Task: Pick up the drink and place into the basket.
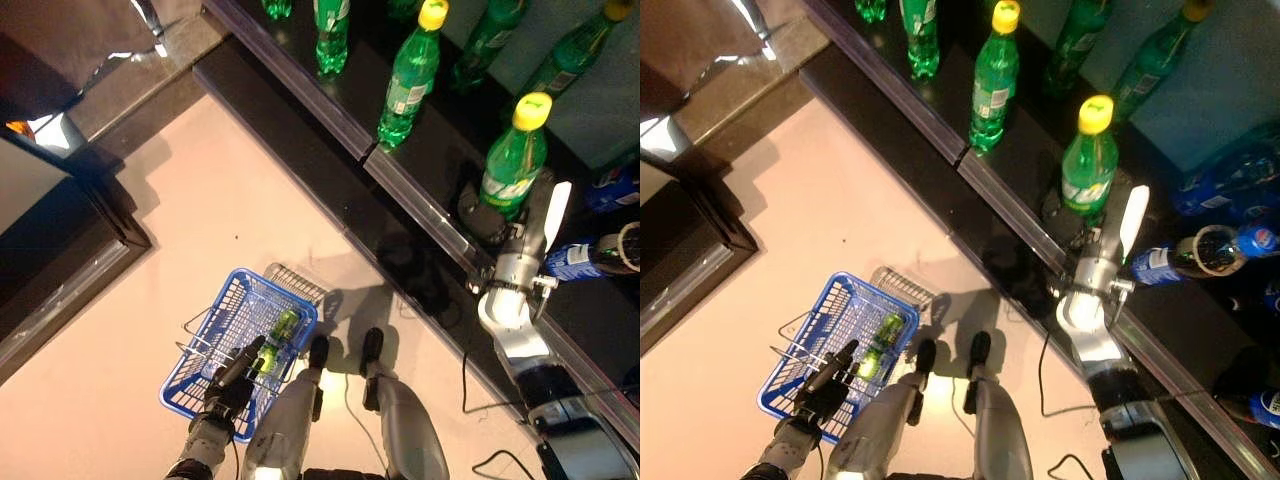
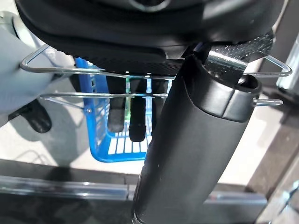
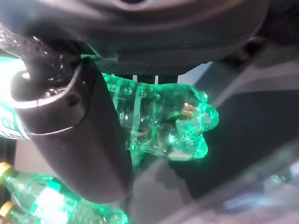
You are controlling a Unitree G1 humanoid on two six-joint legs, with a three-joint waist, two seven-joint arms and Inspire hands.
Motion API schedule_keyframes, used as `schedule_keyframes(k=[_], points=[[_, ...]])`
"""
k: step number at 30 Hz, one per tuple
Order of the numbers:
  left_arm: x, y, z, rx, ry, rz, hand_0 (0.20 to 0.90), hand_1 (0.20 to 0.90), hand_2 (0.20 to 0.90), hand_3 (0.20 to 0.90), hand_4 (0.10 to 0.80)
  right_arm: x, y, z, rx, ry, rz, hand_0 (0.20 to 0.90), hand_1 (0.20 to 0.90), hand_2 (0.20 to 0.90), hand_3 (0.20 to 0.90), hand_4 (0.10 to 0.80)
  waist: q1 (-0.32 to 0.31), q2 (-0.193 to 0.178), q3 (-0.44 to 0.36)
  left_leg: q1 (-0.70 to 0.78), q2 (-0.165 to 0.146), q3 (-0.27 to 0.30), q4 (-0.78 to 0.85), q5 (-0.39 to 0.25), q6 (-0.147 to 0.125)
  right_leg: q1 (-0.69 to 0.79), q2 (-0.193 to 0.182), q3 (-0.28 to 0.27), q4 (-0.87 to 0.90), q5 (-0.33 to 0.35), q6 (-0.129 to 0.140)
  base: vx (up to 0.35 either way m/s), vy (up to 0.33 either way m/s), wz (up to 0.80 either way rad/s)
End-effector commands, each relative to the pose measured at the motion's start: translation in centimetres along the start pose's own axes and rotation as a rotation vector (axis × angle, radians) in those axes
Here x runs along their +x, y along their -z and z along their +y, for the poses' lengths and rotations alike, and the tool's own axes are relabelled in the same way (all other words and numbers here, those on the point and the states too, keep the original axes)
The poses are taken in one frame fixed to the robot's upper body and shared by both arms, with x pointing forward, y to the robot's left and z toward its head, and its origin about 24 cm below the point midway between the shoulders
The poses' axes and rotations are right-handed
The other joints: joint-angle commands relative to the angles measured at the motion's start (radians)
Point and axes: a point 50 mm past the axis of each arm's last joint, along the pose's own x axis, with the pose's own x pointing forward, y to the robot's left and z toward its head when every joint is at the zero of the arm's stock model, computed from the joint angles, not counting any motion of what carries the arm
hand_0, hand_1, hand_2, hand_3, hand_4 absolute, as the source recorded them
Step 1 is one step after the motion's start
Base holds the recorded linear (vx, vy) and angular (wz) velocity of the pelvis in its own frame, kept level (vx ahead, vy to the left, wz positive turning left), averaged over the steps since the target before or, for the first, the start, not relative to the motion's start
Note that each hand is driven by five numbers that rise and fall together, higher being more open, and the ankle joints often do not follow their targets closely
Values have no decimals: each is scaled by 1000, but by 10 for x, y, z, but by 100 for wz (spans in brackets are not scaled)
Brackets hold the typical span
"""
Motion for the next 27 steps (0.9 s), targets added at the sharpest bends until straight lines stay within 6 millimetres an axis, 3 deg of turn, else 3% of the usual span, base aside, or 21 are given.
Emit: schedule_keyframes(k=[1, 11, 15, 17, 22, 27], points=[[-17, -1, 17, 20, 34, -61, 300, 300, 300, 200, 100, 14, -76, -13, 181, -50, -418, 300, 300, 300, 200, 100, -24, 12, -152, 3, -59, 7, 53, -61, 36, 20, 36, 51, 5, -8, 80, 66, -34, -4], [-18, -12, 9, 52, 92, -124, 300, 300, 300, 200, 100, -30, -58, 8, 299, -553, -225, 300, 300, 300, 200, 100, -33, 0, -251, 112, -51, 6, -9, -60, 17, 142, 42, 54, -65, -11, 82, 71, -30, -3], [-12, -27, -18, 116, 180, -198, 300, 300, 300, 200, 100, -51, -58, 27, 350, -768, -140, 300, 300, 300, 200, 100, -25, -1, -284, 131, -44, 0, -30, -46, 5, 182, 42, 46, -93, -14, 81, 22, -17, 5], [-12, -30, -23, 154, 200, -214, 300, 300, 300, 200, 100, -54, -57, 30, 367, -796, -119, 300, 300, 300, 200, 100, -23, -1, -288, 132, -43, -1, -32, -43, 3, 186, 42, 45, -96, -14, 80, -4, -10, 13], [-15, -41, -69, 334, 411, -267, 300, 300, 300, 200, 100, -77, -48, 52, 403, -966, 11, 300, 300, 300, 200, 100, 8, 10, -305, 138, -35, -11, -47, -24, -9, 220, 37, 15, -123, -20, 77, -16, 2, 17], [-28, -45, -118, 380, 648, -269, 300, 300, 300, 200, 100, -86, -41, 68, 427, -1027, 99, 300, 300, 300, 200, 100, 44, 18, -301, 138, -35, -28, -50, -15, -13, 242, 29, -24, -140, -22, 72, -32, 10, 15]])
